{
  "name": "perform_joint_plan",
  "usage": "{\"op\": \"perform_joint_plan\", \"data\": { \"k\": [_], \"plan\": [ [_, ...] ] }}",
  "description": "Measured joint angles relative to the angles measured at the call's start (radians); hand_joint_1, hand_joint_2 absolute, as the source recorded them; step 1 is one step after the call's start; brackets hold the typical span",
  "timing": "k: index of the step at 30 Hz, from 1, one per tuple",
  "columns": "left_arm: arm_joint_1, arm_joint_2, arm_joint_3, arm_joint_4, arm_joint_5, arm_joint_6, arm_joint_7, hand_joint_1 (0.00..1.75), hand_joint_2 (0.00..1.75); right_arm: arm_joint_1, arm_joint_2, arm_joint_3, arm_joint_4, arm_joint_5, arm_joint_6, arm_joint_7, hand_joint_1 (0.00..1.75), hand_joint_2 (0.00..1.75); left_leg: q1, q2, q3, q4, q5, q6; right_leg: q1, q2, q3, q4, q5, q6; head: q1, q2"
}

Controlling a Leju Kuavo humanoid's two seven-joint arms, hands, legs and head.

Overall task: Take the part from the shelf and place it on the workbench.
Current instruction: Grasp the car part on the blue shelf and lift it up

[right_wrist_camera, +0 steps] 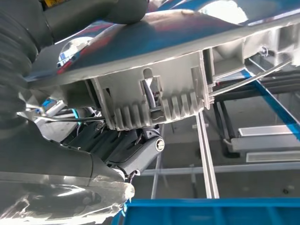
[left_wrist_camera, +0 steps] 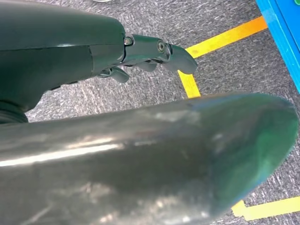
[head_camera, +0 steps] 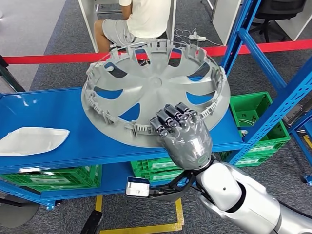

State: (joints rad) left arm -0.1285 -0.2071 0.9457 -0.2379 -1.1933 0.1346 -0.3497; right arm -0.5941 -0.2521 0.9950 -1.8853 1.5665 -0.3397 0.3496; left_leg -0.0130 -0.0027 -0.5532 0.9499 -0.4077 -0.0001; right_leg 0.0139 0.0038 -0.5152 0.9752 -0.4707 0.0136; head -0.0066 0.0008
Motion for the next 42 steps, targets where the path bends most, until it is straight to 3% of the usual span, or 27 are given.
{"op": "perform_joint_plan", "data": {
  "k": [20, 25, 27, 29, 31, 32, 33, 34, 36, 38, 40, 42],
  "plan": [
    [0.004, 0.002, 0.000, -0.001, 0.010, 0.001, 0.000, 0.00, 0.00, 0.078, 0.027, -0.032, 0.028, 0.000, -0.010, -0.036, 1.75, 1.75, -0.004, 0.000, 0.000, 0.002, -0.003, 0.004, -0.004, 0.000, 0.000, 0.000, 0.000, 0.002, 0.000, 0.000],
    [0.005, 0.002, 0.000, -0.001, 0.010, 0.001, 0.000, 0.00, 0.00, 0.089, 0.035, -0.038, 0.034, 0.000, -0.010, -0.037, 1.75, 1.75, -0.007, 0.000, -0.003, 0.008, -0.006, 0.013, -0.007, 0.000, 0.001, -0.001, 0.000, 0.010, 0.000, 0.000],
    [0.005, 0.001, 0.000, -0.001, 0.010, 0.001, 0.000, 0.00, 0.00, 0.091, 0.038, -0.041, 0.034, 0.000, -0.010, -0.040, 1.75, 1.75, -0.001, 0.001, -0.001, 0.002, -0.001, 0.018, -0.005, 0.000, -0.004, 0.006, -0.007, 0.016, 0.000, 0.000],
    [0.004, 0.000, 0.000, -0.001, 0.010, 0.001, 0.000, 0.00, 0.00, 0.094, 0.041, -0.048, 0.034, 0.000, -0.011, -0.047, 1.75, 1.75, 0.007, 0.002, 0.000, -0.004, 0.004, 0.023, -0.006, 0.000, -0.035, 0.069, -0.047, 0.025, 0.004, 0.000],
    [0.004, 0.000, 0.000, -0.001, 0.010, 0.001, 0.000, 0.00, 0.00, 0.100, 0.042, -0.055, 0.035, 0.000, -0.013, -0.055, 1.75, 1.75, 0.010, 0.003, 0.000, -0.004, 0.005, 0.024, -0.012, 0.001, -0.101, 0.208, -0.109, 0.035, 0.006, 0.000],
    [0.005, -0.001, 0.000, -0.001, 0.009, 0.001, 0.000, 0.00, 0.00, 0.105, 0.042, -0.058, 0.035, 0.000, -0.013, -0.060, 1.75, 1.75, 0.011, 0.003, 0.000, -0.004, 0.005, 0.023, -0.016, 0.000, -0.134, 0.272, -0.126, 0.039, 0.006, 0.000],
    [0.005, -0.001, 0.000, -0.001, 0.009, 0.001, 0.000, 0.00, 0.00, 0.112, 0.044, -0.061, 0.036, 0.000, -0.013, -0.067, 1.75, 1.75, 0.013, 0.002, 0.000, -0.003, 0.004, 0.023, -0.020, 0.000, -0.155, 0.306, -0.124, 0.044, 0.006, 0.000],
    [0.005, -0.001, 0.000, -0.001, 0.009, 0.000, 0.000, 0.00, 0.00, 0.118, 0.047, -0.065, 0.036, 0.000, -0.014, -0.074, 1.75, 1.75, 0.015, 0.002, 0.000, -0.001, 0.003, 0.021, -0.024, 0.000, -0.157, 0.299, -0.101, 0.048, 0.006, 0.000],
    [0.005, -0.001, 0.001, -0.001, 0.008, -0.002, 0.001, 0.00, 0.00, 0.131, 0.054, -0.074, 0.037, 0.000, -0.014, -0.090, 1.75, 1.75, 0.022, 0.001, -0.001, 0.009, -0.003, 0.011, -0.032, -0.002, -0.111, 0.184, -0.022, 0.059, 0.006, 0.000],
    [0.004, -0.001, 0.001, -0.002, 0.008, -0.003, 0.002, 0.00, 0.00, 0.140, 0.063, -0.085, 0.038, 0.000, -0.015, -0.103, 1.75, 1.75, 0.025, -0.001, -0.008, 0.023, -0.008, -0.005, -0.034, 0.000, -0.058, 0.078, 0.019, 0.062, 0.009, 0.000],
    [0.004, -0.001, 0.001, -0.002, 0.008, -0.003, 0.004, 0.00, 0.00, 0.147, 0.071, -0.097, 0.039, 0.000, -0.018, -0.113, 1.75, 1.75, 0.023, -0.003, -0.018, 0.033, -0.005, -0.019, -0.031, 0.007, -0.048, 0.057, 0.014, 0.050, 0.009, 0.000],
    [0.004, -0.001, 0.000, -0.002, 0.007, -0.003, 0.005, 0.00, 0.00, 0.154, 0.078, -0.108, 0.040, 0.000, -0.019, -0.122, 1.75, 1.75, 0.023, -0.003, -0.027, 0.040, -0.006, -0.029, -0.032, 0.009, -0.060, 0.058, 0.015, 0.031, 0.008, 0.000]
  ]
}}
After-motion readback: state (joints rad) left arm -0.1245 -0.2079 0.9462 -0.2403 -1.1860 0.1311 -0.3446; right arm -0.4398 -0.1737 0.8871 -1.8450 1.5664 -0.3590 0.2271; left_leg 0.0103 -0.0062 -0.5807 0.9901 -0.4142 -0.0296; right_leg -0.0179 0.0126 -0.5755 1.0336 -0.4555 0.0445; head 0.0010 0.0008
